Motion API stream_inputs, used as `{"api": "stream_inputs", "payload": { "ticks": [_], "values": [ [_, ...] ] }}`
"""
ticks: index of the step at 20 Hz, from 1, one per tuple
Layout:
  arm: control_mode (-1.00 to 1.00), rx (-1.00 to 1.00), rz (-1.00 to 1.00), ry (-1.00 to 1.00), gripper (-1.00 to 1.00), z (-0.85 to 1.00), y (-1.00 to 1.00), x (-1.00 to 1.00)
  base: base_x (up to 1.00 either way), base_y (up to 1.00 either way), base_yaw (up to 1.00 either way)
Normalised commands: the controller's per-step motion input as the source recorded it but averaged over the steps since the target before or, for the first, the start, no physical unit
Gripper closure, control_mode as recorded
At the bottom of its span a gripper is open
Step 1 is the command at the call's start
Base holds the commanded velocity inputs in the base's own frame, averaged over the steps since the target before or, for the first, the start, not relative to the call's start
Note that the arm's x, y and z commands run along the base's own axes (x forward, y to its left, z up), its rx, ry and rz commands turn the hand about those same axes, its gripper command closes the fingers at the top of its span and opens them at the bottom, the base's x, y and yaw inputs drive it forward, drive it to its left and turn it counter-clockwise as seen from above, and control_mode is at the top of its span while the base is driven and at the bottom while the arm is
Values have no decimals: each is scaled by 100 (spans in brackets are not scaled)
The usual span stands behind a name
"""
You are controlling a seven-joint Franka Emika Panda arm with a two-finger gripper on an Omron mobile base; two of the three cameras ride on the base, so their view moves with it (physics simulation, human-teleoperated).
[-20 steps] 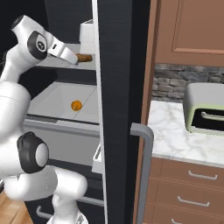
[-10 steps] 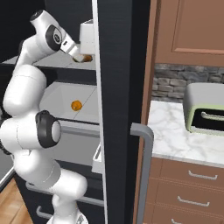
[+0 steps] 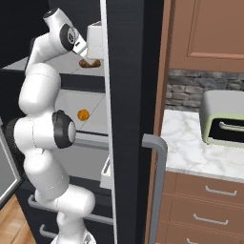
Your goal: Open the fridge, remove the orange, potato, and steak, and place them on any counter.
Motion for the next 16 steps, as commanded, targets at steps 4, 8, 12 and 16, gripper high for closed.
{"api": "stream_inputs", "payload": {
  "ticks": [4,8,12,16],
  "values": [
    [-100,6,-7,0,-100,-37,0,3,0,0,0],
    [-100,6,-11,0,-100,-43,0,0,0,0,0],
    [-100,4,-9,0,-100,-45,0,0,0,0,0],
    [-100,0,-2,0,100,-22,0,1,0,0,0]
  ]
}}
